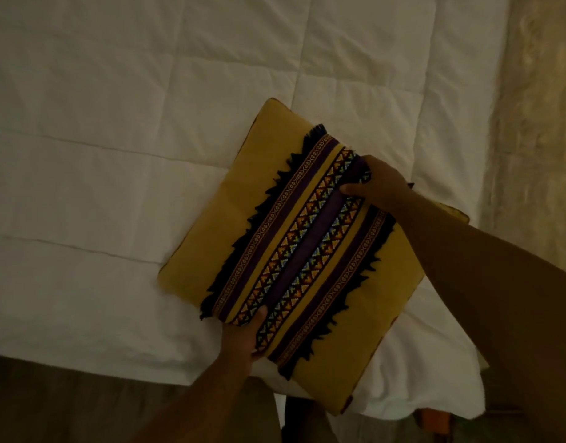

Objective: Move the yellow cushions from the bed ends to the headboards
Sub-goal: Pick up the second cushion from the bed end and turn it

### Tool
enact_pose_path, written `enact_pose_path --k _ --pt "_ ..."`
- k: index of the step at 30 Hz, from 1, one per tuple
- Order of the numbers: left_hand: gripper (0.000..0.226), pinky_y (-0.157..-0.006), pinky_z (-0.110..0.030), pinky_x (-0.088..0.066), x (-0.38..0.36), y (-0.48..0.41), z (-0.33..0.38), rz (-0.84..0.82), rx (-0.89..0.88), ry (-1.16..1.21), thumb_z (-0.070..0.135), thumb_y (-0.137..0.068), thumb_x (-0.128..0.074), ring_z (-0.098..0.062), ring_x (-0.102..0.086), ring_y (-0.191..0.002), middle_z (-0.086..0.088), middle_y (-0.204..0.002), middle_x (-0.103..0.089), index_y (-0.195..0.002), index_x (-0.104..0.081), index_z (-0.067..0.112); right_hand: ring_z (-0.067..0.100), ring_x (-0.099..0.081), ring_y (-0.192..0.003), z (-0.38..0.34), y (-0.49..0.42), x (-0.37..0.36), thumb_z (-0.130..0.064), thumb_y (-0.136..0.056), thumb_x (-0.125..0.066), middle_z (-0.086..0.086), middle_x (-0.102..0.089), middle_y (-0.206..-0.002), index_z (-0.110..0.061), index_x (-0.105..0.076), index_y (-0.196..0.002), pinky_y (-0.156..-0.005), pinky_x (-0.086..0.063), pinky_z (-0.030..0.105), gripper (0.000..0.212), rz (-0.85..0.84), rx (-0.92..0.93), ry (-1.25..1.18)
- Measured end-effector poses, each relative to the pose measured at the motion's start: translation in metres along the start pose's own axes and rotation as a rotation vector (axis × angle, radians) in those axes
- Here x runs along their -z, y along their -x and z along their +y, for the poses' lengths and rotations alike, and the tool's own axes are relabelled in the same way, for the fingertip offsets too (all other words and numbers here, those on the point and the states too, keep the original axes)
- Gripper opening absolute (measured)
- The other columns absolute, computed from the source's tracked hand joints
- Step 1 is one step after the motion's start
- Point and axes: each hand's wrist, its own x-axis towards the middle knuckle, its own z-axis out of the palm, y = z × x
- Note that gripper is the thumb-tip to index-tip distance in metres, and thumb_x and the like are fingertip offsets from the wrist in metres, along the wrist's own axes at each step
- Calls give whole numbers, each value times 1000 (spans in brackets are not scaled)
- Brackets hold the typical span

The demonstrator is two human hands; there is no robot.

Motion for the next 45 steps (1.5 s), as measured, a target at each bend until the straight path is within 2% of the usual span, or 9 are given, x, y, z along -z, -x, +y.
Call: enact_pose_path --k 8,12,15,19,25,29,34,39,45 --pt "110 -81 -43 -57 19 4 -5 -79 -104 -37 53 -58 -81 -31 -52 -123 -9 -148 -44 -151 -25 34 30 -41 -139 4 44 -18 -58 -87 -61 9 -47 -150 -17 -38 -149 -115 -24 60 78 304 68 70" --pt "140 -96 -55 -50 49 9 15 33 -133 -98 66 -37 -81 -37 -47 -130 -12 -151 -38 -154 -11 35 28 -43 -137 10 87 -34 -55 -89 -61 9 -48 -147 -15 -37 -150 -111 -36 53 76 422 101 -91" --pt "120 -110 -55 -39 78 10 49 75 -313 -287 54 -59 -80 -34 -40 -138 -14 -156 -33 -155 -16 21 29 -29 -146 24 128 -55 -54 -90 -61 10 -34 -158 -17 -28 -154 -118 -29 52 81 436 -7 -144" --pt "97 -102 -53 -48 94 3 104 99 -515 -500 48 -69 -81 -38 -54 -123 -15 -136 -53 -145 -36 7 23 -17 -152 43 170 -78 -58 -88 -59 4 -19 -165 -20 -22 -157 -120 -23 47 87 415 -166 -194" --pt "99 -86 -38 -50 60 -9 171 12 -664 -647 54 -76 -75 -31 -46 -131 -16 -151 -38 -154 -23 20 23 -23 -150 64 211 -109 -56 -89 -59 4 -22 -164 -19 -17 -158 -119 -26 44 88 417 -371 -407" --pt "95 -95 -44 -48 18 -20 207 -114 -778 -745 56 -77 -73 -30 -49 -127 -16 -148 -43 -151 -27 20 23 -30 -146 73 223 -126 -53 -89 -61 6 -29 -161 -19 -20 -157 -118 -30 46 86 453 -406 -453" --pt "98 -82 -39 -51 -17 -42 246 -170 -782 -848 54 -72 -78 -25 -56 -112 -13 -146 -47 -149 -31 19 27 -39 -142 83 214 -132 -59 -84 -63 5 -33 -159 -22 -21 -157 -113 -38 54 92 472 -487 -691" --pt "119 -99 -51 -50 -27 -70 256 -199 -736 -996 60 -59 -81 -34 -54 -125 -12 -151 -41 -153 -19 21 34 -52 -129 98 184 -138 -57 -75 -74 9 -45 -150 -21 -25 -153 -101 -49 56 99 406 -616 -886" --pt "118 -90 -48 -54 -26 -86 251 -197 -661 -970 70 -54 -80 -29 -59 -112 -7 -142 -50 -148 -24 26 33 -61 -116 117 165 -140 -55 -67 -82 9 -57 -137 -19 -36 -146 -92 -55 54 98 341 -628 -955"
